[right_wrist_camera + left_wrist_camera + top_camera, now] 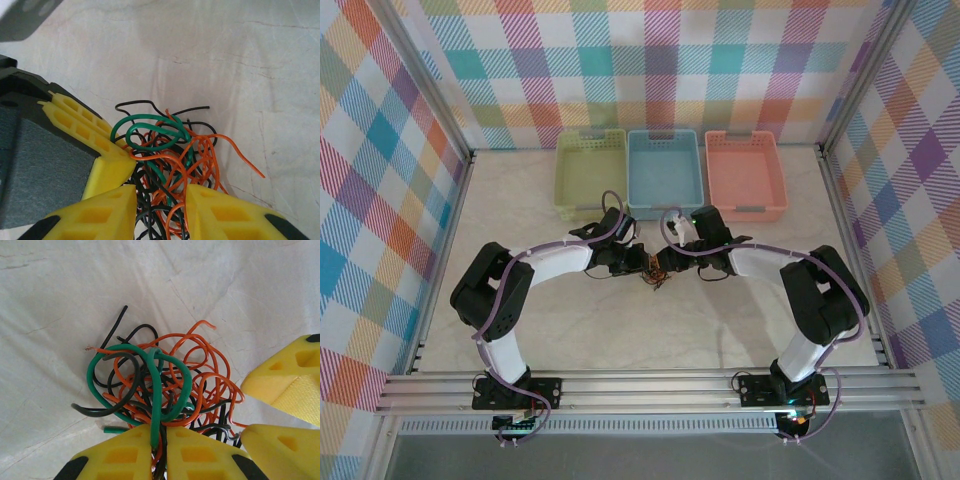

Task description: Untangle the cables

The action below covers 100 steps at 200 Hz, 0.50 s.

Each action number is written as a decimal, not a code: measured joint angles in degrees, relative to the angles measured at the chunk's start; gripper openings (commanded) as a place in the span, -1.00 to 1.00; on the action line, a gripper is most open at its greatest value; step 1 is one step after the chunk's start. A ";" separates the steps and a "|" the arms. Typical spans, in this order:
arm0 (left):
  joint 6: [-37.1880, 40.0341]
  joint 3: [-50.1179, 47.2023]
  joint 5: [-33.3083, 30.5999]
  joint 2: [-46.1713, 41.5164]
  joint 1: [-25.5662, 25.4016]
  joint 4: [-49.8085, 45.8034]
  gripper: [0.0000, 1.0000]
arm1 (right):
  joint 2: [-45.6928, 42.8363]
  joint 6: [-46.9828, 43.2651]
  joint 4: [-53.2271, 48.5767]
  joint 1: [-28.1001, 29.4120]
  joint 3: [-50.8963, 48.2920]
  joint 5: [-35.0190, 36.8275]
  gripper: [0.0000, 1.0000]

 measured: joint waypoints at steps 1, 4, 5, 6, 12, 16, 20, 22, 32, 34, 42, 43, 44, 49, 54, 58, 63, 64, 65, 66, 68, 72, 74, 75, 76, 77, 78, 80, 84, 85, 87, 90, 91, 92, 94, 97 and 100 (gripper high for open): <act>-0.02 0.00 0.00 0.00 0.00 0.00 -0.75 | 0.07 -0.02 -0.07 0.02 0.02 0.04 -0.34; -0.02 0.00 0.00 0.00 0.00 0.00 -0.75 | 0.17 -0.09 -0.20 0.04 0.11 0.11 -0.35; -0.02 0.00 0.00 0.00 0.00 0.00 -0.75 | 0.22 -0.13 -0.24 0.07 0.17 0.15 -0.35; -0.02 0.00 0.00 0.00 0.00 0.00 -0.75 | 0.26 -0.15 -0.24 0.04 0.20 0.17 -0.35; -0.02 0.00 0.00 0.00 0.00 0.00 -0.75 | 0.55 -0.31 -0.46 0.09 0.39 0.28 -0.35; -0.02 0.00 0.00 0.00 0.00 0.00 -0.75 | 0.68 -0.39 -0.52 0.11 0.52 0.44 -0.36; -0.02 0.00 0.00 0.00 0.00 0.00 -0.75 | 0.81 -0.44 -0.63 0.11 0.61 0.48 -0.37; -0.02 0.00 0.00 0.00 0.00 0.00 -0.75 | 0.87 -0.48 -0.72 0.11 0.66 0.50 -0.37; -0.02 0.00 0.00 0.00 0.00 0.00 -0.76 | 1.07 -0.63 -0.87 0.11 0.76 0.61 -0.38; -0.02 0.00 0.00 0.00 0.00 0.00 -0.76 | 1.07 -0.63 -0.92 0.11 0.79 0.63 -0.38; -0.02 0.00 0.00 0.00 0.00 0.00 -0.76 | 1.18 -0.66 -1.09 0.11 0.81 0.68 -0.38; -0.02 0.00 0.00 0.00 0.00 0.00 -0.76 | 1.18 -0.68 -1.09 0.11 0.81 0.68 -0.38; -0.02 0.00 0.00 0.00 0.00 0.00 -0.76 | 1.20 -0.68 -1.09 0.11 0.81 0.70 -0.38; -0.02 0.00 0.00 0.00 0.00 0.00 -0.76 | 1.27 -0.74 -1.16 0.11 0.83 0.81 -0.38; -0.02 0.00 0.00 0.00 0.00 0.00 -0.76 | 1.29 -0.81 -1.27 0.11 0.83 0.96 -0.37; -0.02 0.00 0.00 0.00 0.00 0.00 -0.76 | 1.31 -0.81 -1.36 0.11 0.83 1.07 -0.34; -0.02 0.00 0.00 0.00 0.00 0.00 -0.76 | 1.31 -0.83 -1.53 0.11 0.85 1.38 -0.31; -0.02 0.00 0.00 0.00 0.00 0.00 -0.76 | 1.31 -0.85 -1.55 0.11 0.85 1.40 -0.30; -0.02 0.00 0.00 0.00 0.00 0.00 -0.76 | 1.31 -0.85 -1.57 0.11 0.85 1.46 -0.30; -0.02 0.00 0.00 0.00 0.00 0.00 -0.76 | 1.31 -0.83 -1.60 0.11 0.85 1.51 -0.30; -0.02 0.00 0.00 0.00 0.00 0.00 -0.76 | 1.31 -0.79 -1.73 0.11 0.85 1.73 -0.30; -0.02 0.00 0.00 0.00 0.00 0.00 -0.76 | 1.31 -0.85 -1.92 0.11 0.90 2.01 -0.30; -0.02 0.00 0.00 0.00 0.00 0.00 -0.76 | 1.31 -0.83 -2.01 0.11 0.90 2.19 -0.30; -0.02 0.00 0.00 0.00 0.00 0.00 -0.76 | 1.31 -0.81 -2.05 0.11 0.90 2.29 -0.30; -0.02 0.00 0.00 0.00 0.00 0.00 -0.76 | 1.31 -0.81 -2.16 0.11 0.92 2.45 -0.30; -0.02 0.00 0.00 0.00 0.00 0.00 -0.76 | 1.31 -0.81 -2.19 0.11 0.92 2.51 -0.30; -0.02 0.00 0.00 0.00 0.00 0.00 -0.76 | 1.31 -0.83 -2.21 0.11 0.94 2.56 -0.30; -0.02 0.00 0.00 0.00 0.00 0.00 -0.76 | 1.31 -0.83 -2.36 0.11 0.94 2.69 -0.30; -0.02 0.00 0.00 0.00 0.00 0.00 -0.76 | 1.31 -0.83 -2.45 0.11 0.96 3.04 -0.30; -0.02 0.00 -0.02 0.00 0.00 0.00 -0.76 | 1.31 -0.81 -2.47 0.11 0.96 3.08 -0.30; -0.02 0.00 -0.02 0.00 0.00 0.00 -0.76 | 1.31 -0.83 -2.54 0.11 0.96 3.23 -0.30; -0.02 0.00 -0.02 0.00 0.00 0.00 -0.76 | 1.31 -0.81 -2.58 0.11 0.96 3.43 -0.30; -0.02 0.00 0.00 0.00 0.00 0.00 -0.76 | 1.31 -0.83 -2.60 0.11 0.96 3.50 -0.30; -0.02 0.00 -0.02 0.00 0.00 0.00 -0.76 | 1.31 -0.83 -2.62 0.11 0.96 3.52 -0.30; -0.02 0.00 -0.02 0.00 0.00 0.00 -0.76 | 1.31 -0.83 -2.69 0.11 0.96 3.63 -0.30; -0.02 0.00 0.00 0.00 0.00 0.00 -0.76 | 1.29 -0.83 -2.73 0.11 0.96 3.65 -0.31; -0.02 0.00 -0.02 0.00 0.00 0.00 -0.76 | 1.29 -0.83 -2.78 0.11 0.96 3.67 -0.31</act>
